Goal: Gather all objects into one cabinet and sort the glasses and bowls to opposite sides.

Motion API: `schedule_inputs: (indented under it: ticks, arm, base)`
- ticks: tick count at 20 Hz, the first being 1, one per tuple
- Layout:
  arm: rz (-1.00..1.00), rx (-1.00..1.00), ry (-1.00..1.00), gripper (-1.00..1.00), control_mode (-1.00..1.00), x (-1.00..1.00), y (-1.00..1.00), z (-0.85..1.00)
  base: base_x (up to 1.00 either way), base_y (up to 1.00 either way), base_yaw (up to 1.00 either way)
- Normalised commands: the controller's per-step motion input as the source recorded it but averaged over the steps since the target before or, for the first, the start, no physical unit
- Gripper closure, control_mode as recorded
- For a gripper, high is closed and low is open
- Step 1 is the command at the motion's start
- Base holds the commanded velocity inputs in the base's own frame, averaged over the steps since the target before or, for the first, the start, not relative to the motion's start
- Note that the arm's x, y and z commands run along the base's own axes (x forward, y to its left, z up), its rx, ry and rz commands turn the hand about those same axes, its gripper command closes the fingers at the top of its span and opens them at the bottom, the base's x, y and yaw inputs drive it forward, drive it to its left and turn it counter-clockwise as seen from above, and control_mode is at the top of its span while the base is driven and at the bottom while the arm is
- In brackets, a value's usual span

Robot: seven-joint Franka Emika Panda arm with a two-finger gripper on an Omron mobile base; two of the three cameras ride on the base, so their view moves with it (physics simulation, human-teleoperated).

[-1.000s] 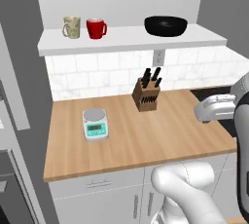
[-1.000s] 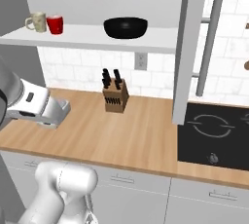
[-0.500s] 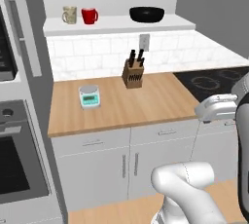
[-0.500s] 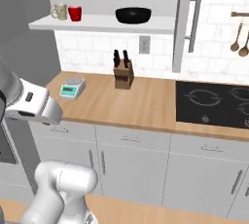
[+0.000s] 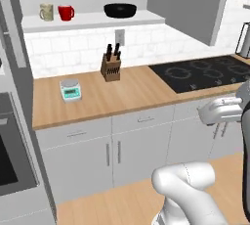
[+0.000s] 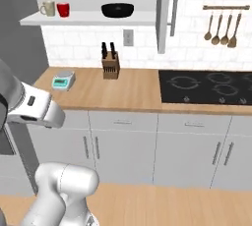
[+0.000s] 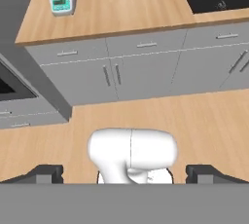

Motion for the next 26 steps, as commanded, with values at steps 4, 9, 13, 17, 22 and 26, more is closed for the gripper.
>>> schedule_inputs:
  ticks: [4, 9, 13, 17, 22, 26]
  arm:
    - [0.00, 0.00, 0.00, -1.00, 1.00, 0.00, 0.00, 0.00]
    - [0.00, 0.00, 0.00, -1.00, 1.00, 0.00, 0.00, 0.00]
    - [0.00, 0.00, 0.00, -1.00, 1.00, 0.00, 0.00, 0.00]
    - [0.00, 0.00, 0.00, -1.00, 1.00, 0.00, 0.00, 0.00]
    - [0.00, 0.00, 0.00, -1.00, 1.00, 0.00, 0.00, 0.00]
    - [0.00, 0.00, 0.00, -1.00, 1.00, 0.00, 0.00, 0.00]
  base:
    - [-0.02, 0.00, -0.49]
    - [-0.01, 0.00, -0.44]
    - [-0.02, -0.10, -0.35]
    - [0.01, -0.59, -0.24]
    - [0.27, -0.99, -0.13]
    - [0.42, -0.88, -0.07]
